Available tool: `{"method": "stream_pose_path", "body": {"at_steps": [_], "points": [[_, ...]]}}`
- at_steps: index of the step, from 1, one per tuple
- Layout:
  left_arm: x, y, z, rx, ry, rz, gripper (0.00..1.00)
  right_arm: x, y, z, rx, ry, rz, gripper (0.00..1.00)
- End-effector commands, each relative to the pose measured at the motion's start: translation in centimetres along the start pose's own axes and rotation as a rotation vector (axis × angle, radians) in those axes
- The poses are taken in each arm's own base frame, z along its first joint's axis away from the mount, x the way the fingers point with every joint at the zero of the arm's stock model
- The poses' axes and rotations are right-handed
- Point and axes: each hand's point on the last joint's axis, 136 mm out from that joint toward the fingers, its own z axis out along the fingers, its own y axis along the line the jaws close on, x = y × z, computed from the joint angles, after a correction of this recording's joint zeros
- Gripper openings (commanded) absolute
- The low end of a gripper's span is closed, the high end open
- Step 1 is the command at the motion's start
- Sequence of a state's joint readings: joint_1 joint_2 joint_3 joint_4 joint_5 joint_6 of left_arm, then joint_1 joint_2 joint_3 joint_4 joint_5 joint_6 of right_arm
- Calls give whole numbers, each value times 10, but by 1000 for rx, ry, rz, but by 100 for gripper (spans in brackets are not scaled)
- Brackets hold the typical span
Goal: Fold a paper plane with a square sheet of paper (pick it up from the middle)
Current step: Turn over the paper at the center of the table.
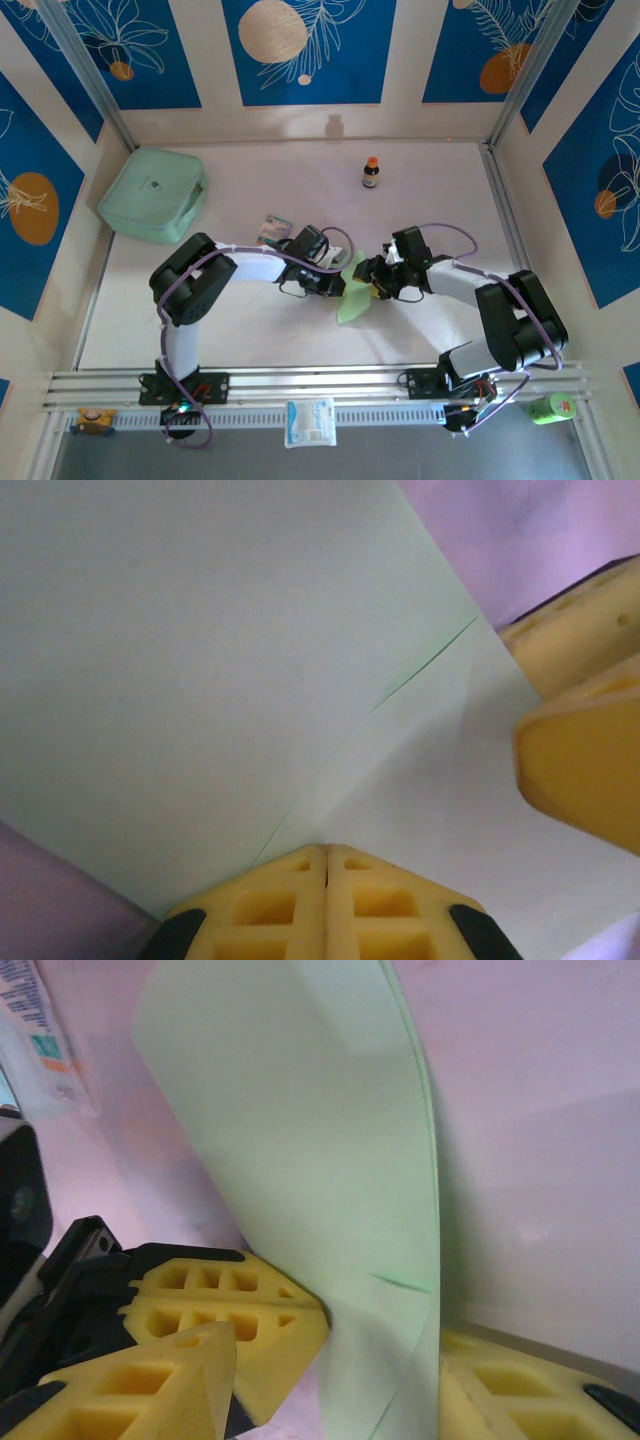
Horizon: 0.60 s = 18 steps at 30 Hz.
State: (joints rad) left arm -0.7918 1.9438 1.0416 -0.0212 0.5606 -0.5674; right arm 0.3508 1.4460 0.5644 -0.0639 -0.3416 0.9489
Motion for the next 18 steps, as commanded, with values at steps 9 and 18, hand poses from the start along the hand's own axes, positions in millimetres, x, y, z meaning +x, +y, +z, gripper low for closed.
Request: {"method": "stream_pose_path", "body": {"at_steps": [9, 18], "points": [[9, 8, -7, -50, 31, -39, 0, -4, -5, 6, -53, 34, 2, 41], [4, 1, -13, -43, 15, -39, 3, -2, -13, 9, -65, 49, -5, 21]]}}
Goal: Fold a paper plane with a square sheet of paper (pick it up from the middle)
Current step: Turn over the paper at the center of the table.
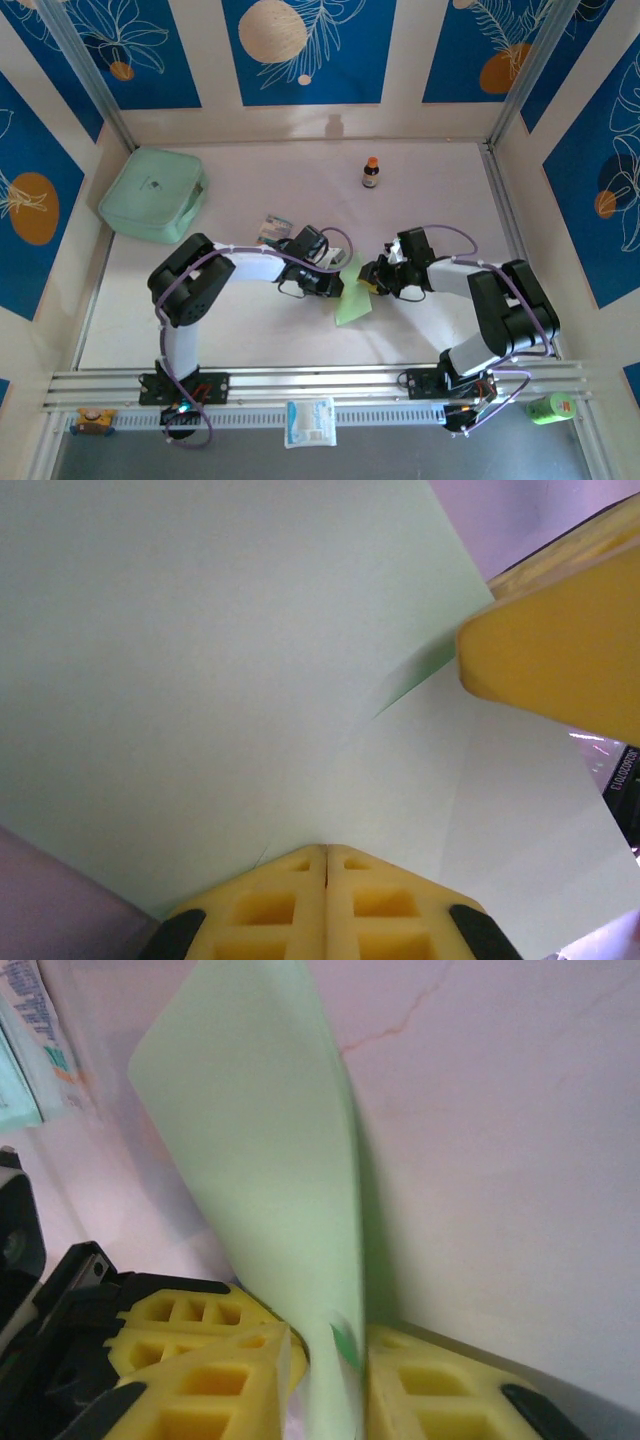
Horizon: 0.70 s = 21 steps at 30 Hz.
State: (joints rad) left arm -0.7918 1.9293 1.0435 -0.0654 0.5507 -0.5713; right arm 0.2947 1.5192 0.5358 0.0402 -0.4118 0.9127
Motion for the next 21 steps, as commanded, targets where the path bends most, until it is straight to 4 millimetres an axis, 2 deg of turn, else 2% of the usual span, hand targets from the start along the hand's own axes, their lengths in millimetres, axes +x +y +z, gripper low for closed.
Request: {"method": "stream_pose_path", "body": {"at_steps": [1, 6, 12, 21], "points": [[-1, 0, -10, -24, -1, -20, 4, 7, -4, 3, -18, 38, -7, 19], [-6, -7, -19, -29, -31, -7, 8, 7, -1, 0, -29, 30, -20, 12], [-14, -13, -42, -77, -105, 30, 20, 3, 12, -13, -30, -8, -70, 7], [-27, -12, -92, -207, -295, 110, 23, -4, 35, -57, 148, -139, -216, 7]]}}
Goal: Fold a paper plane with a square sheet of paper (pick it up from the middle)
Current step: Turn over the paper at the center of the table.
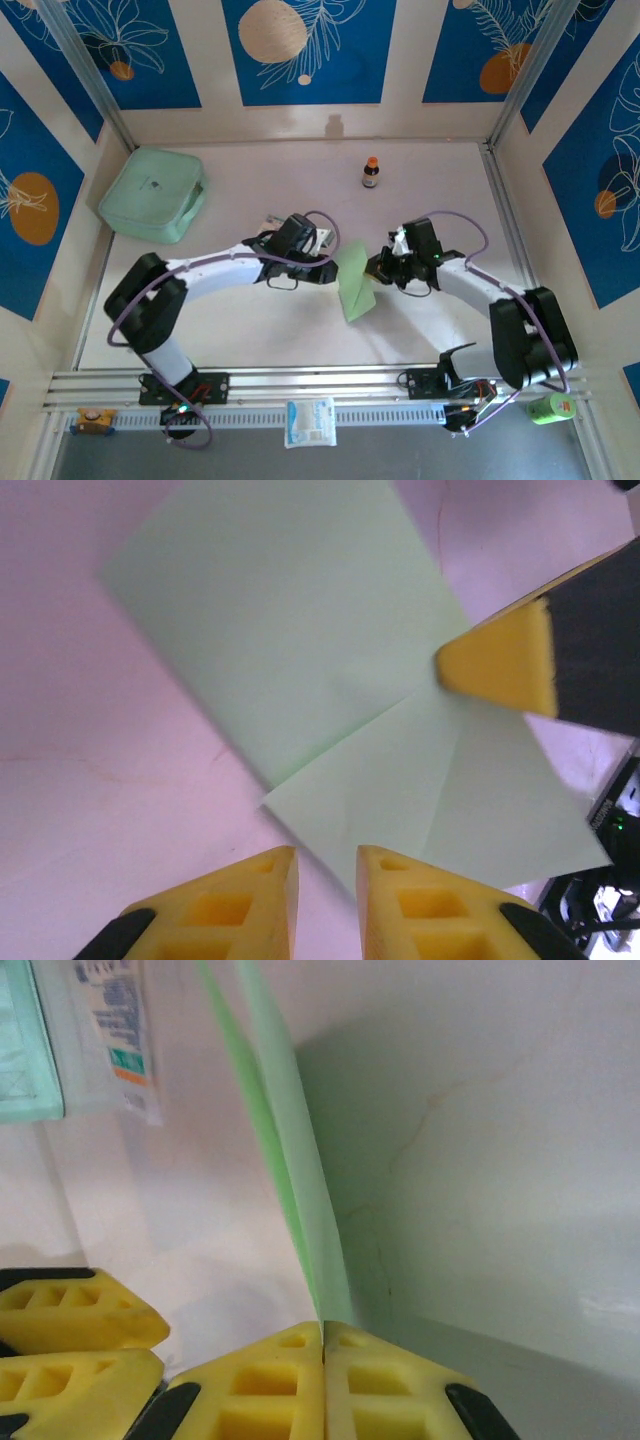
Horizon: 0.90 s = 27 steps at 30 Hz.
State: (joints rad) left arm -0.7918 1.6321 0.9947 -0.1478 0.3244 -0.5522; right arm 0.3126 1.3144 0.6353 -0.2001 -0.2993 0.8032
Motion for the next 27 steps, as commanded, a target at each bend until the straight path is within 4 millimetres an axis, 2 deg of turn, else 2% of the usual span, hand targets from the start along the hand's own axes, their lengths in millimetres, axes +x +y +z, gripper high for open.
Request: {"method": "stream_pose_path", "body": {"at_steps": [1, 4, 7, 10, 15, 17, 20, 23, 27], "points": [[-6, 18, -19, -105, -74, 32, 23, -1, 0, -23, 146, -45, -88, 7], [-12, 25, -36, -159, -144, 43, 23, -6, 10, -39, 234, -93, -172, 7], [-19, 34, -56, -211, -216, 43, 29, -9, 14, -53, 348, -129, -247, 7], [-22, 44, -77, -275, -290, 36, 41, -14, 14, -66, 473, -153, -323, 7], [-23, 64, -112, -385, -397, 21, 63, -31, 2, -97, 763, -271, -391, 6], [-23, 72, -124, -430, -435, 18, 76, -38, 2, -106, 862, -328, -423, 6], [-20, 83, -139, -493, -467, 3, 88, -42, 5, -108, 962, -365, -469, 6], [-18, 89, -149, -511, -479, -10, 96, -41, 8, -101, 1047, -383, -513, 4], [-12, 88, -159, -550, -401, 147, 100, -36, 6, -83, 1101, -355, -525, 4]]}}
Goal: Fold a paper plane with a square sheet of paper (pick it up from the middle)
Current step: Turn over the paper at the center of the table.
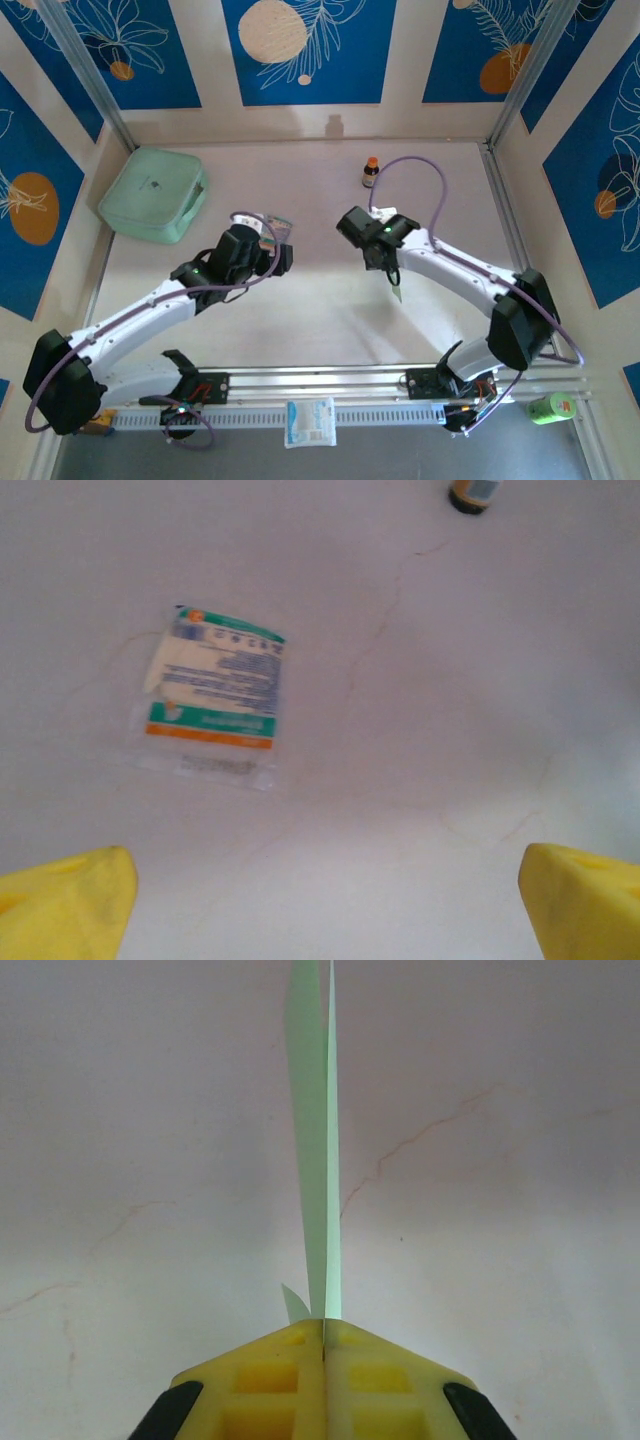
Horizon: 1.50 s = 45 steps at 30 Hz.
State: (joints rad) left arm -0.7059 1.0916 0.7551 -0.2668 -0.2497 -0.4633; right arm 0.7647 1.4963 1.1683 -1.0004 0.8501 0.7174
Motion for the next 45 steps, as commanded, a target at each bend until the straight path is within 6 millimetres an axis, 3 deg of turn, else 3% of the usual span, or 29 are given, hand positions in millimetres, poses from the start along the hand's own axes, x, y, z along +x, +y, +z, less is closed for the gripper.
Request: {"method": "stream_pose_path", "body": {"at_steps": [1, 6, 8, 14, 18, 25, 28, 33, 38, 45], "points": [[5, 14, -12, -46, 35, 176, 100, -1, -1, 1, 88, -12, -8, 4], [13, 38, -20, -148, 38, 354, 99, 7, 34, 11, -58, 39, 12, 4], [13, 60, -27, -256, 17, 278, 100, 9, 40, 12, -85, 47, 16, 4], [37, 73, -25, -215, 148, -1, 100, 14, 57, 20, -127, 80, 5, 5], [33, 72, -24, -212, 158, 32, 100, 15, 70, 23, -154, 115, 4, 8], [21, 44, -30, -13, 18, 144, 97, 14, 100, 27, -238, 152, 13, 8], [24, 63, -34, -129, 53, 32, 100, 12, 113, 26, -284, 159, 2, 9], [21, 63, -33, -142, 64, 18, 100, 7, 124, 24, -292, 167, -20, 8], [15, 63, -39, -149, 61, 29, 100, -14, 101, 3, -302, 57, 10, 8], [16, 52, -35, -88, 75, 48, 100, -12, 20, 4, -172, 58, 19, 6]]}}
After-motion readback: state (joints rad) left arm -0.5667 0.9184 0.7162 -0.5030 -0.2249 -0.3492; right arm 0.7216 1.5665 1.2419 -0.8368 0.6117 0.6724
